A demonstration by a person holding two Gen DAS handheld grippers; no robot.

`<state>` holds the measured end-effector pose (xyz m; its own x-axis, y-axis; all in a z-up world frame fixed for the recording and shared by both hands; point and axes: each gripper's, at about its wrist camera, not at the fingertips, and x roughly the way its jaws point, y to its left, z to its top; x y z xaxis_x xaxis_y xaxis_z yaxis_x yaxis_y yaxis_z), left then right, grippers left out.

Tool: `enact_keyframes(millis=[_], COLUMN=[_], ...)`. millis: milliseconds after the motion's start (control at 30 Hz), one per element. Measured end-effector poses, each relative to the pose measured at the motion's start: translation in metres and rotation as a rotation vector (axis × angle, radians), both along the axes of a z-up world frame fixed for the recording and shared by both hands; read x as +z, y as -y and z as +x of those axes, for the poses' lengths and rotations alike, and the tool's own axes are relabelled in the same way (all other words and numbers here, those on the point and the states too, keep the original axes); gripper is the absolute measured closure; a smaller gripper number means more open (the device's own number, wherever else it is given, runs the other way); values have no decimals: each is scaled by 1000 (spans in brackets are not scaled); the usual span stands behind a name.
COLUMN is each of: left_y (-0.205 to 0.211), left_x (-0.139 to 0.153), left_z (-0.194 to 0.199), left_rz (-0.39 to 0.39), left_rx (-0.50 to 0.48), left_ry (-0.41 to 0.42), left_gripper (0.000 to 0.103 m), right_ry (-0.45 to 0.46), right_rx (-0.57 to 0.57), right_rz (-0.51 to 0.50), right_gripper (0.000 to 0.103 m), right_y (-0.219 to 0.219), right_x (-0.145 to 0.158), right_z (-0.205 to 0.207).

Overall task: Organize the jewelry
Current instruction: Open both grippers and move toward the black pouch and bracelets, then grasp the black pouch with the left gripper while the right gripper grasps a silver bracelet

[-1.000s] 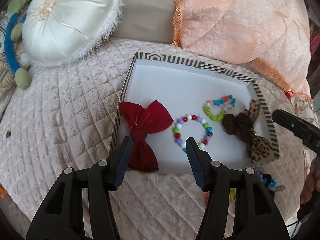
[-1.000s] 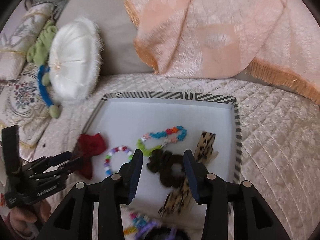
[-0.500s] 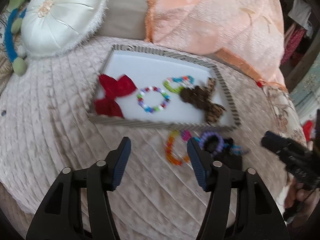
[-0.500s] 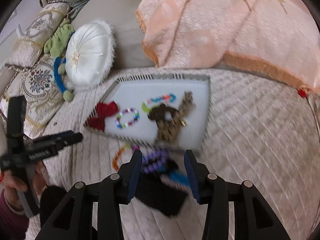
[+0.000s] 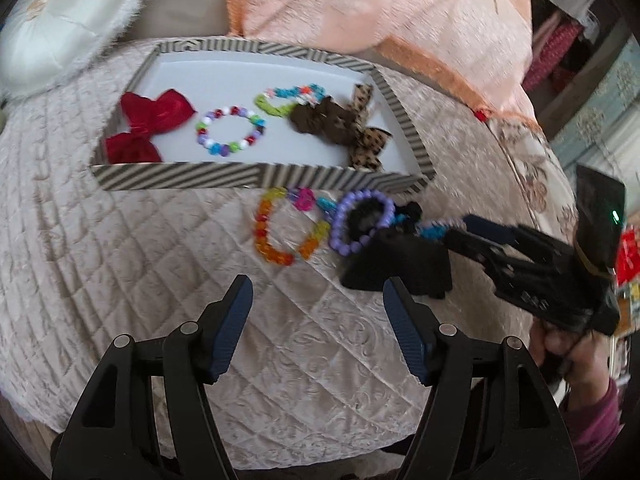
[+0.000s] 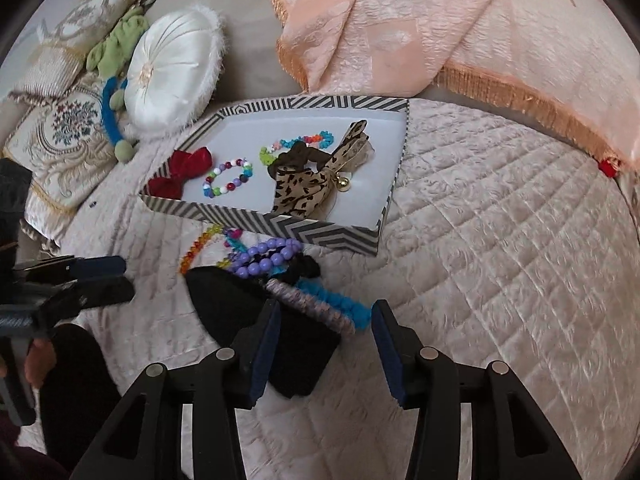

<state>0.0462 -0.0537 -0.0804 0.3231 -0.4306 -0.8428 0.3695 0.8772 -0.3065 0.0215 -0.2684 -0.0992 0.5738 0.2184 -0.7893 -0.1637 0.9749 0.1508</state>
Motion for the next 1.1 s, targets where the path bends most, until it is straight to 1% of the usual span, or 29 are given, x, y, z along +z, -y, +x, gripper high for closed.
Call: enact_keyframes(millis=[33,67,133,167,267,467,600,633,667,733,767,867,967,1000,1067,1100], left_y=[4,8,13,18,31,60,74,78,80,82,81,76,70,66,60,57], left_x=[-2,-4,-7,-9,-13,-19,-27,-28,-29,-32,-32,-27,-19,-15,-7,-4], left_z=[-1,-1,0,2,7,11,16,16,17,17,16,12,6,5,1,-1], left_rz=[2,2,0,0,-3,-5,-36,-40,-36,-10,-18,-19,-20,-25,-33,-38], left_rx=[-18,-38,-64,-76,-109,-171,-177,-176,-172,-160,-155,-147,-141,-140,-134,-132], left_ry=[0,0,0,0,12,38,20,17,17,21,18,29,41,44,54,57], left_gripper=[35,35,35,35,34,34,36,45,62,73,81,87,88,88,88,88], right_ry=[-4,-4,3,6,13,41,65,70,76,84,83,58,3,-14,-27,-32], right_rx=[6,8,1,-8,-28,-89,-111,-114,-120,-127,-128,-134,-173,-183,-188,-188], right_rz=[12,36,90,99,123,184,213,217,222,232,236,223,194,185,177,171], right_gripper=[58,68,84,90,94,94,94,94,94,94,94,94,93,91,79,77], right_y=[1,4,10,13,22,48,60,62,65,68,69,69,70,69,67,65], right_x=[-3,-5,-7,-6,-5,6,15,16,18,20,21,16,4,-1,-7,-10], right_z=[3,5,5,4,-3,-19,-27,-28,-29,-32,-33,-30,-19,-15,-6,-2])
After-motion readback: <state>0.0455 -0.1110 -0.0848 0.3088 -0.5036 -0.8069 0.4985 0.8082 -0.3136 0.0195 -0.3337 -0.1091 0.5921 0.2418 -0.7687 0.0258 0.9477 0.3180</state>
